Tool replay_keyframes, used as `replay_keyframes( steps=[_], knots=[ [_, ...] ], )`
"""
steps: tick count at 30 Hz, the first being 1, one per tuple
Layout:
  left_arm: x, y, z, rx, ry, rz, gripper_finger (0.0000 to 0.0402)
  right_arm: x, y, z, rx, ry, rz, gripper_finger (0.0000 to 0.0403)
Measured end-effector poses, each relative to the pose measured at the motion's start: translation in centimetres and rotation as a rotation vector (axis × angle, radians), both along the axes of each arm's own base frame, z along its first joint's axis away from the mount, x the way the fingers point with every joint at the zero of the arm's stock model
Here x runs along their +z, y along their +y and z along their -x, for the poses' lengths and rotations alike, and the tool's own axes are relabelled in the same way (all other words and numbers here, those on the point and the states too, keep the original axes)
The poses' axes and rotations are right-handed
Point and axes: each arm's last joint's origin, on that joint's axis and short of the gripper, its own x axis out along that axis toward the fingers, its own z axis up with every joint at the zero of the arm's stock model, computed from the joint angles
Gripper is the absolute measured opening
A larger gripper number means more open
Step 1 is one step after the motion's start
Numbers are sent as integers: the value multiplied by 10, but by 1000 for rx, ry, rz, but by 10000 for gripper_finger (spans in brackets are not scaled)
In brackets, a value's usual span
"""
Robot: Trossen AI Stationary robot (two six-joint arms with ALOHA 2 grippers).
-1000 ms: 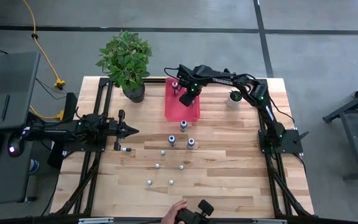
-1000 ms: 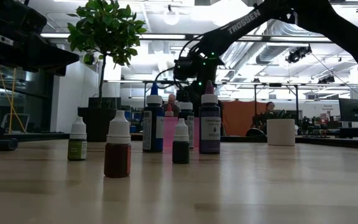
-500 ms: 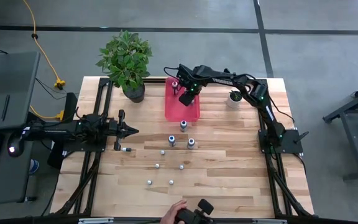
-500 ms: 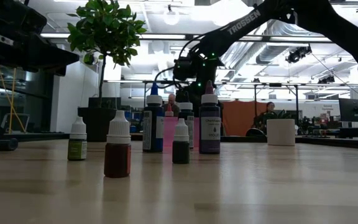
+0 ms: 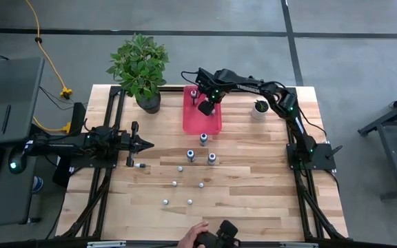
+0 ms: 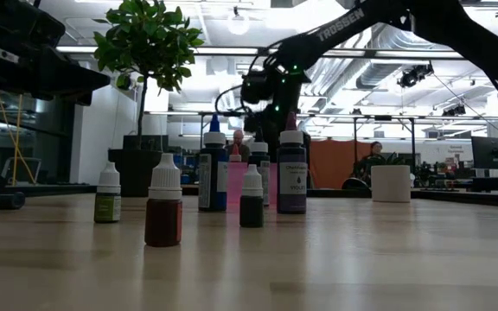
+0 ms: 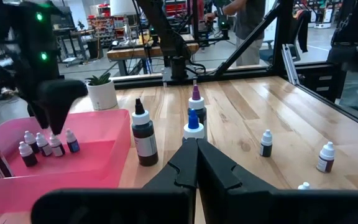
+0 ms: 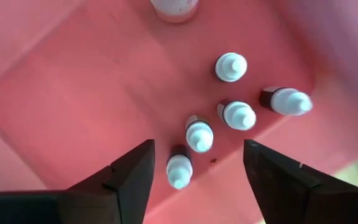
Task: Pick & Place food coloring
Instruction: Put the green food coloring bottle into the pink bin
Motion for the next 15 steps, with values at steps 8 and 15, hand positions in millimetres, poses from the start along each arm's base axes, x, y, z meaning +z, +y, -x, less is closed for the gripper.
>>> replay_keyframes(
  steps=[8, 15],
  knots=[
    [0, 0, 0, 0, 0, 0, 0, 59, 15, 15, 38, -97, 44, 239],
    [0, 0, 0, 0, 0, 0, 0, 123, 47, 33, 119, -220, 130, 239]
  ],
)
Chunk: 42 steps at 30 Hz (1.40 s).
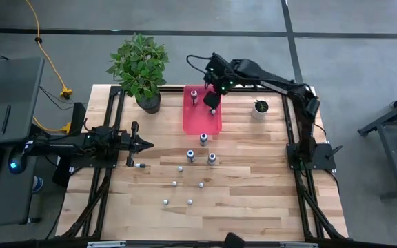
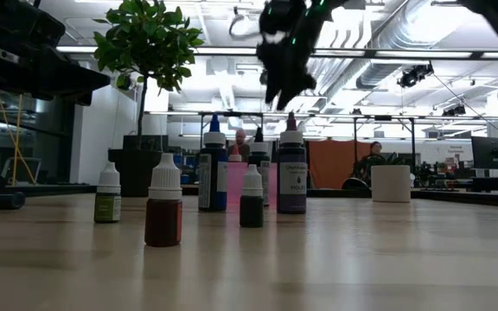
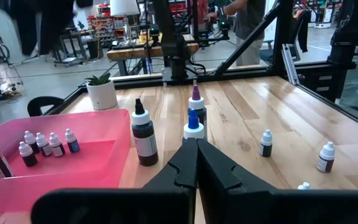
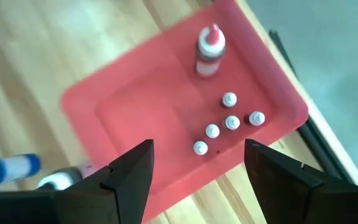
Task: Pick & Place food coloring
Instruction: Put the green food coloring bottle into the pink bin
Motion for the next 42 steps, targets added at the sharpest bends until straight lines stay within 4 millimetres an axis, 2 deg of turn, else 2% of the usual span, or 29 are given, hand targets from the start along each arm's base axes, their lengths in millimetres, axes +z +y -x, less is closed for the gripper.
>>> replay_keyframes(
  steps=[6, 14, 21, 29, 38, 42],
  knots=[
    [0, 0, 0, 0, 0, 0, 0, 32, 48, 2, 128, -62, 50, 239],
    [0, 0, 0, 0, 0, 0, 0, 35, 112, -14, 300, -74, 35, 239],
    [0, 0, 0, 0, 0, 0, 0, 24, 159, -28, 392, -52, 8, 239],
    [0, 0, 0, 0, 0, 0, 0, 5, 193, -49, 425, -67, -36, 238],
    [0, 0, 0, 0, 0, 0, 0, -16, 255, -54, 567, 8, -54, 238],
    [0, 0, 0, 0, 0, 0, 0, -32, 279, -55, 617, 68, -32, 238]
  ],
)
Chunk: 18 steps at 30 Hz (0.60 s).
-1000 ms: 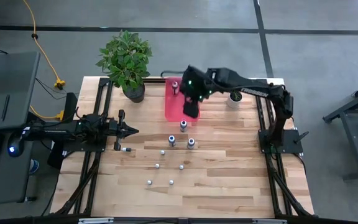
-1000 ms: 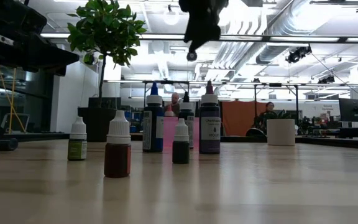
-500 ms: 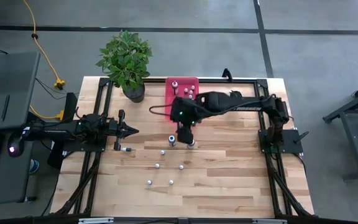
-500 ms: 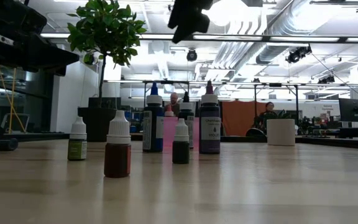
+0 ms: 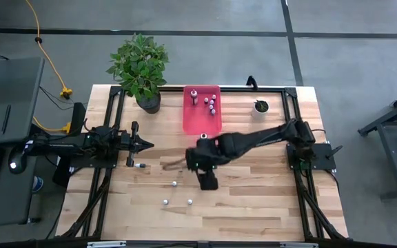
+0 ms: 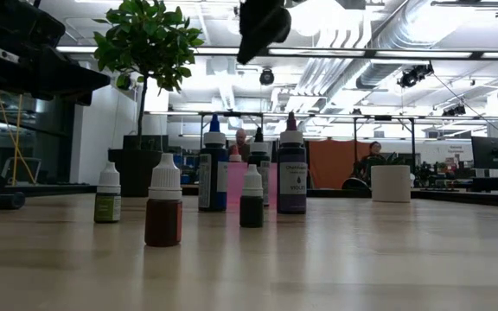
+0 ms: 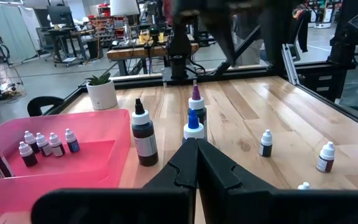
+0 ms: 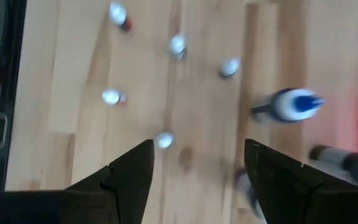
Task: Pick & Place food coloring
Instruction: Put the green food coloring bottle into the pink bin
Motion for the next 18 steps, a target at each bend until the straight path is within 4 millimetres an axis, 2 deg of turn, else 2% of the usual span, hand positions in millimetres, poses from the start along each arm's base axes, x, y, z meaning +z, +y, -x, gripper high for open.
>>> replay_keyframes(
  steps=[6, 14, 18],
  knots=[
    [0, 0, 0, 0, 0, 0, 0, -26, 18, -3, 40, 101, 4, 238],
    [0, 0, 0, 0, 0, 0, 0, -65, 23, -16, 8, 206, -19, 238],
    [0, 0, 0, 0, 0, 0, 0, -78, 25, -19, -8, 239, -31, 238]
  ],
)
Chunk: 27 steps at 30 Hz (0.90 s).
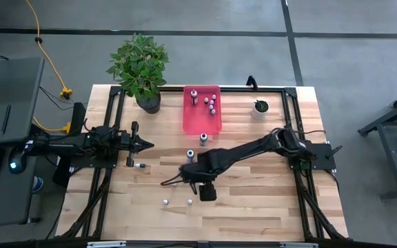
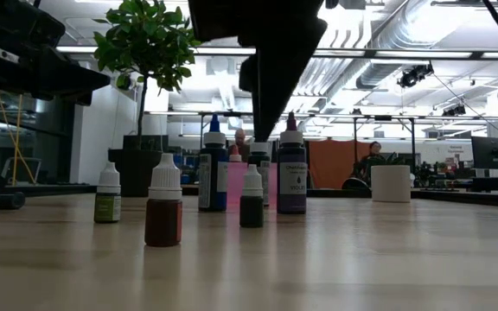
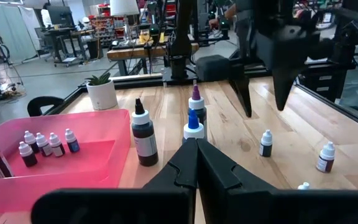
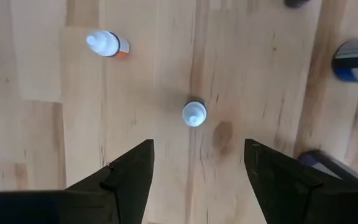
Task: Pick & Place food coloring
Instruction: Put the green food coloring bottle into the pink bin
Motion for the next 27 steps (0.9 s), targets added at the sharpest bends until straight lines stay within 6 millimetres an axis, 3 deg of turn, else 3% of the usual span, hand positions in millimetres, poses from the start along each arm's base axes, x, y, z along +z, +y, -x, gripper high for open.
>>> replay_keyframes(
  steps=[12, 22, 27],
  knots=[
    [0, 0, 0, 0, 0, 0, 0, -39, 1, 1, -40, 4, -55, 238],
    [0, 0, 0, 0, 0, 0, 0, -40, 2, -3, -57, -54, -21, 238],
    [0, 0, 0, 0, 0, 0, 0, -40, 5, -2, -46, -58, -16, 216]
  ],
)
